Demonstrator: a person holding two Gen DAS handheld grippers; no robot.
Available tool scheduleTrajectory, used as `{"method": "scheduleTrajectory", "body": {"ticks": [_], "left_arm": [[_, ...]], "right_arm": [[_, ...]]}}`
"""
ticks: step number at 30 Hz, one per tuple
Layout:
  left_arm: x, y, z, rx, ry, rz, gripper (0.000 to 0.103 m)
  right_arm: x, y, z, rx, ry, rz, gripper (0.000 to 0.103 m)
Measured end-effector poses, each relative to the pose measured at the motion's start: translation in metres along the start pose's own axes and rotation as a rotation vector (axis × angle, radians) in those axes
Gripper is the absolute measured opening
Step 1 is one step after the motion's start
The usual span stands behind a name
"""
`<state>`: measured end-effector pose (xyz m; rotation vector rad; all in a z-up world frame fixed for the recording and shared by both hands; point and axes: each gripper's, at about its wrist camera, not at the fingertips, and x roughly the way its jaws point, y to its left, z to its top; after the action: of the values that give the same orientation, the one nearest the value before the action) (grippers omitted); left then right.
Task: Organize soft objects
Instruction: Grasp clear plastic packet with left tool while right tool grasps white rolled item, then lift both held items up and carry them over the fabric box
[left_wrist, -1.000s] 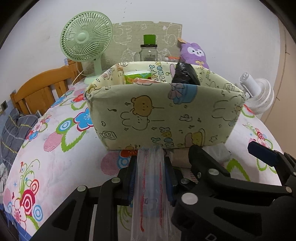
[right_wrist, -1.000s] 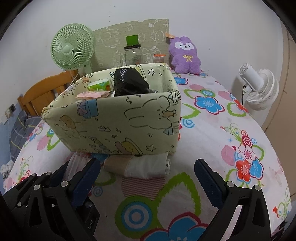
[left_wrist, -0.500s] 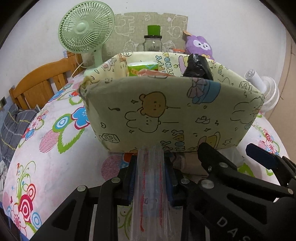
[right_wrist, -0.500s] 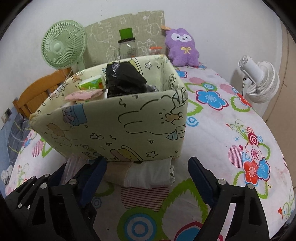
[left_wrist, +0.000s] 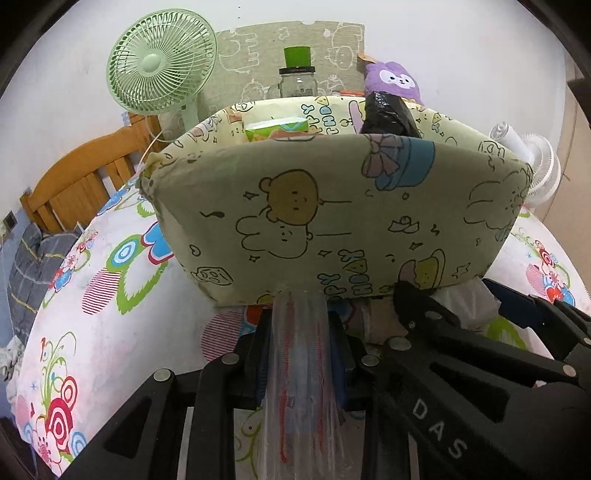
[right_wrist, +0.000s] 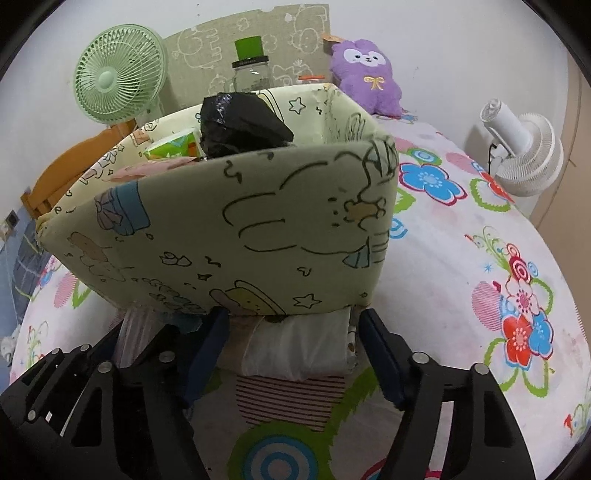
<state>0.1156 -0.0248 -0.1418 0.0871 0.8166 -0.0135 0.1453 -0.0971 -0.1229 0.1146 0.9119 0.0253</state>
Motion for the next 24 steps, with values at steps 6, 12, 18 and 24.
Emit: {"method": "scheduleTrajectory", "body": {"ticks": [6, 12, 18, 24], "left_arm": [[-0.002, 0.001, -0.001, -0.008, 0.003, -0.006, 0.027], [-0.007, 0.001, -0.007, -0.015, 0.007, -0.011, 0.027], [-0.014, 0.001, -0.012, -0.019, 0.006, -0.021, 0.027], [-0.024, 0.001, -0.011, -0.025, -0.015, -0.023, 0.027]], "right_arm": [[-0.004, -0.003, -0.003, 0.008, -0.006, 0.0, 0.053], [-0.009, -0.004, -0.009, 0.006, -0.006, 0.017, 0.051], [-0.015, -0.005, -0.014, 0.01, -0.005, 0.029, 0.051], [-0.028, -0.006, -0.015, 0.01, -0.025, 0.033, 0.051]]}}
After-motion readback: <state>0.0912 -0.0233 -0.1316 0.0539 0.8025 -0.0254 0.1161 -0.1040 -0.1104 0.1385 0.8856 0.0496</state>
